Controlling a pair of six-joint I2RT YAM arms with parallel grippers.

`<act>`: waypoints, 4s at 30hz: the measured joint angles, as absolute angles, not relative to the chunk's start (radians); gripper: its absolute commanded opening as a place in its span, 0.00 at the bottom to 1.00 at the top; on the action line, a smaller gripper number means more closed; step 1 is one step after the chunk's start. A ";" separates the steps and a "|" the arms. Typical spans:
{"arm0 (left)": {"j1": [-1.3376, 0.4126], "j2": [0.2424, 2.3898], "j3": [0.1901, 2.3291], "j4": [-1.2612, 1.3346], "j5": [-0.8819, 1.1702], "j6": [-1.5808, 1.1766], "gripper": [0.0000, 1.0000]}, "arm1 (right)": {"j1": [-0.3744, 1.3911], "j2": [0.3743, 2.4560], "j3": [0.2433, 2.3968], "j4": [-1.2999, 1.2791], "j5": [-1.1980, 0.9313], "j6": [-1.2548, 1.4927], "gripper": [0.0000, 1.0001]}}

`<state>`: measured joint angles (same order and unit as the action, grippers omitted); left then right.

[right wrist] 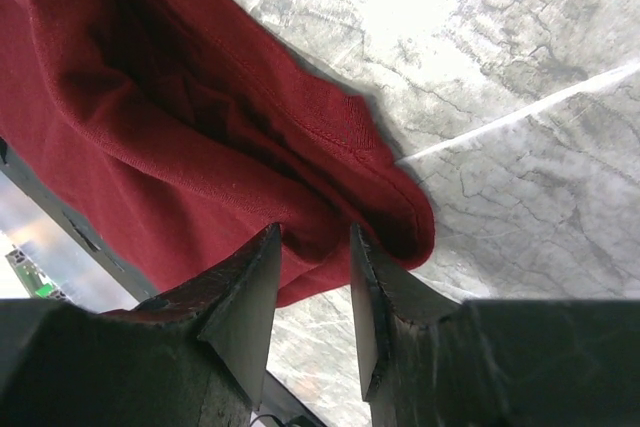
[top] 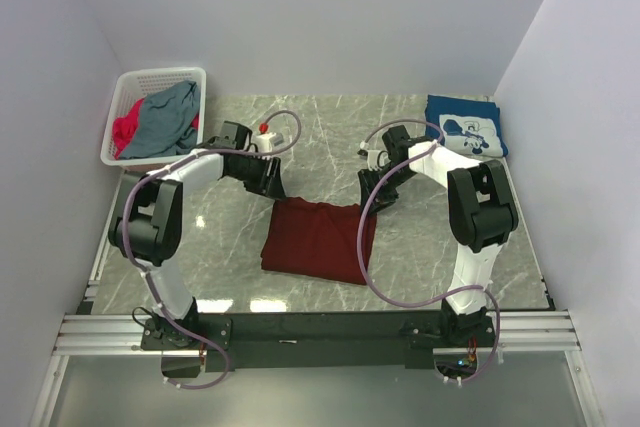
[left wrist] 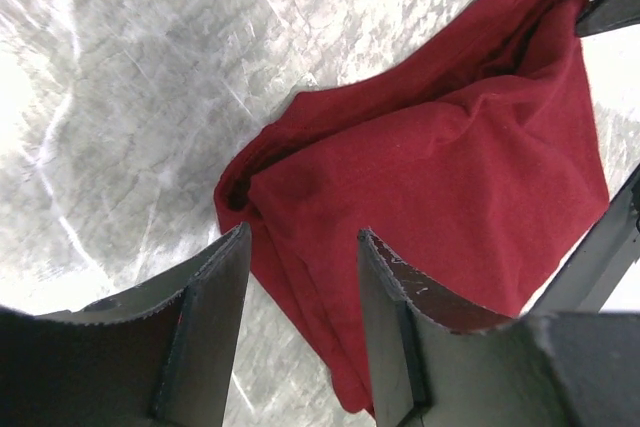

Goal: Fold and stack the t-shirts
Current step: Fold the tshirt

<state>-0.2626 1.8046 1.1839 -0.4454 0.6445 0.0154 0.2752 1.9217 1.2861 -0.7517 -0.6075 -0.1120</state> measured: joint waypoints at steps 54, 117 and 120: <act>-0.314 1.845 1.185 -0.352 0.522 -0.047 0.01 | 0.262 1.778 1.197 -0.718 -0.624 -0.082 0.00; -0.227 2.167 1.172 0.324 0.878 -0.781 0.31 | 0.213 2.375 1.625 -0.355 -1.047 0.423 0.14; -0.200 2.175 1.190 0.324 0.875 -0.783 0.33 | 0.196 2.374 1.646 -0.371 -1.029 0.422 0.16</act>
